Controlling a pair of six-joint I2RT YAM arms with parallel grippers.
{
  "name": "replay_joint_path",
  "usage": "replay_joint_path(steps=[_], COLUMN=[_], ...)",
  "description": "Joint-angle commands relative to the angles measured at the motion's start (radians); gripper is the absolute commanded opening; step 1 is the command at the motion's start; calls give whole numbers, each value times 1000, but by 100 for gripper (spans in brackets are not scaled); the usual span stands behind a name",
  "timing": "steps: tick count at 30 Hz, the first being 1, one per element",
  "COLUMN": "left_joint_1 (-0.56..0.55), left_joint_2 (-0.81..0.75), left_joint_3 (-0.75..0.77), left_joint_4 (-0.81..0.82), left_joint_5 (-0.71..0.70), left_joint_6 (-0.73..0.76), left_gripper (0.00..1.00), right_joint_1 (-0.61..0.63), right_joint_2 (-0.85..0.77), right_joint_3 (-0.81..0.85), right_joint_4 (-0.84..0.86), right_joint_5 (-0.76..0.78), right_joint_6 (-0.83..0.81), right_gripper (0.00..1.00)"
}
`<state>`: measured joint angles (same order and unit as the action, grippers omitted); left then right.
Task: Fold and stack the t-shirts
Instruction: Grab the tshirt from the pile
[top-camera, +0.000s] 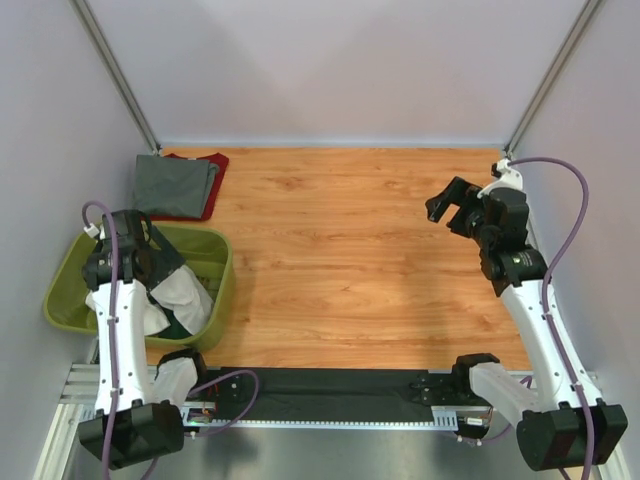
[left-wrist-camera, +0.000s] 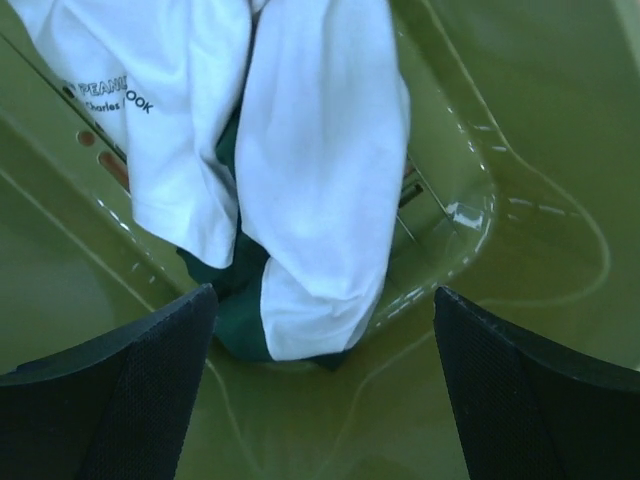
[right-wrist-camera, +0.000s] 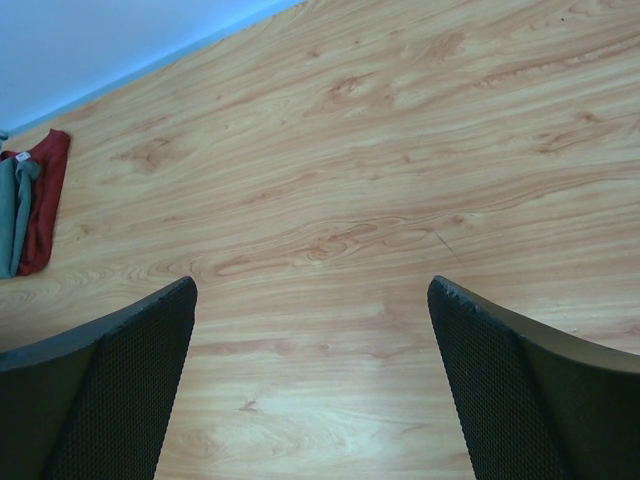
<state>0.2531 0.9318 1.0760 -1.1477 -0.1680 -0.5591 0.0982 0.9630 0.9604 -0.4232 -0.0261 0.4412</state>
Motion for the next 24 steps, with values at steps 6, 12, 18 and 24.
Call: replay_joint_path(steps=[6, 12, 18, 24], left_joint_1=[101, 126, 159, 160], left_joint_2=[102, 173, 205, 263], left_joint_3=[-85, -126, -159, -214], left_joint_4=[244, 302, 324, 348], left_joint_5=[30, -22, -41, -182], left_joint_6=[-74, -120, -245, -381], left_gripper=[94, 93, 91, 88], right_joint_1=[0, 0, -2, 0], right_joint_2=[-18, 42, 79, 129], right_joint_3=[-45, -6, -2, 58], right_joint_4=[103, 116, 150, 124], right_joint_5=[68, 58, 41, -1], right_joint_6=[5, 13, 50, 30], right_gripper=[100, 100, 100, 100])
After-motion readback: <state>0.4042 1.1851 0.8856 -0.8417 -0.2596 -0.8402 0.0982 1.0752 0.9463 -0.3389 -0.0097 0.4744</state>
